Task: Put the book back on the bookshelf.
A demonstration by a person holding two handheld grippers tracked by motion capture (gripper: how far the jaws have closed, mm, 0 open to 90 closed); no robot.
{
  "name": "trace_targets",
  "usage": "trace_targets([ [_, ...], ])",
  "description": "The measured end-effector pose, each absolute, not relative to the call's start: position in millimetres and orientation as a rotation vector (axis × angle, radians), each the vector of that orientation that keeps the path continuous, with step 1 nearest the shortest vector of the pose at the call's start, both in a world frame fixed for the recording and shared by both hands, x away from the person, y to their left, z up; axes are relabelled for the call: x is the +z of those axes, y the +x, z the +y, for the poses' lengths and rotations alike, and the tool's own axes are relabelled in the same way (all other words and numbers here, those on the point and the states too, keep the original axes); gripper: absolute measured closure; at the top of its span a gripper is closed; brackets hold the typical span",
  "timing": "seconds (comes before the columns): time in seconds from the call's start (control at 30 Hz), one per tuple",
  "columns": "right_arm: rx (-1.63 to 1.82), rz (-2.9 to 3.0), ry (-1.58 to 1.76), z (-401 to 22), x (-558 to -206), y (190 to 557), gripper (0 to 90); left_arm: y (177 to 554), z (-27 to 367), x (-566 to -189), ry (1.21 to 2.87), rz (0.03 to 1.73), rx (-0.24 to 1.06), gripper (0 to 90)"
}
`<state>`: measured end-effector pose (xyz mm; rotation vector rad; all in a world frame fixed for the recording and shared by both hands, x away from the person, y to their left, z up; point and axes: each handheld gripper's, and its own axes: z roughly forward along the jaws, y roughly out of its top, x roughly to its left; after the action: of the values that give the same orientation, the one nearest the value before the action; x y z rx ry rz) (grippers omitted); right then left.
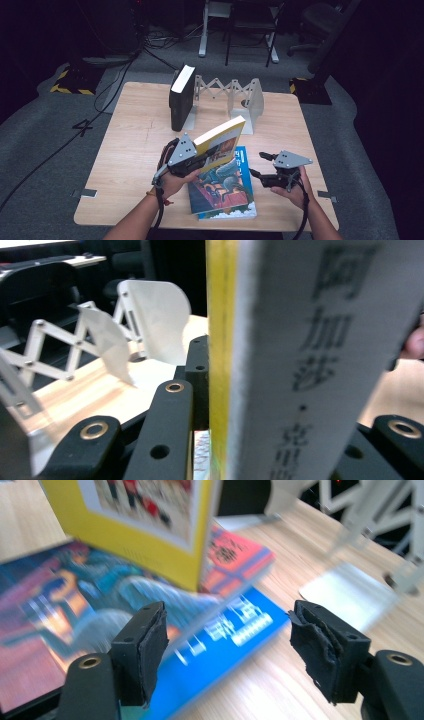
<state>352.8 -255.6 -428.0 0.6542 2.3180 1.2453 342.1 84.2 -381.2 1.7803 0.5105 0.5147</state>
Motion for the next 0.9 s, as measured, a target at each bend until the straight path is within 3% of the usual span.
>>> trace_targets([
  [0.37,1.215,2.264,0.818,-291.1,-439.0,360.5,31.1,355.3,114.2,-376.4,1.739,0.606,0.626,75.2],
  [0.9,1.073,2.328,0.885,-291.1,-466.7,371.3,29.3,378.1,159.9,-388.3,1.694,0.791,0.751,75.1],
])
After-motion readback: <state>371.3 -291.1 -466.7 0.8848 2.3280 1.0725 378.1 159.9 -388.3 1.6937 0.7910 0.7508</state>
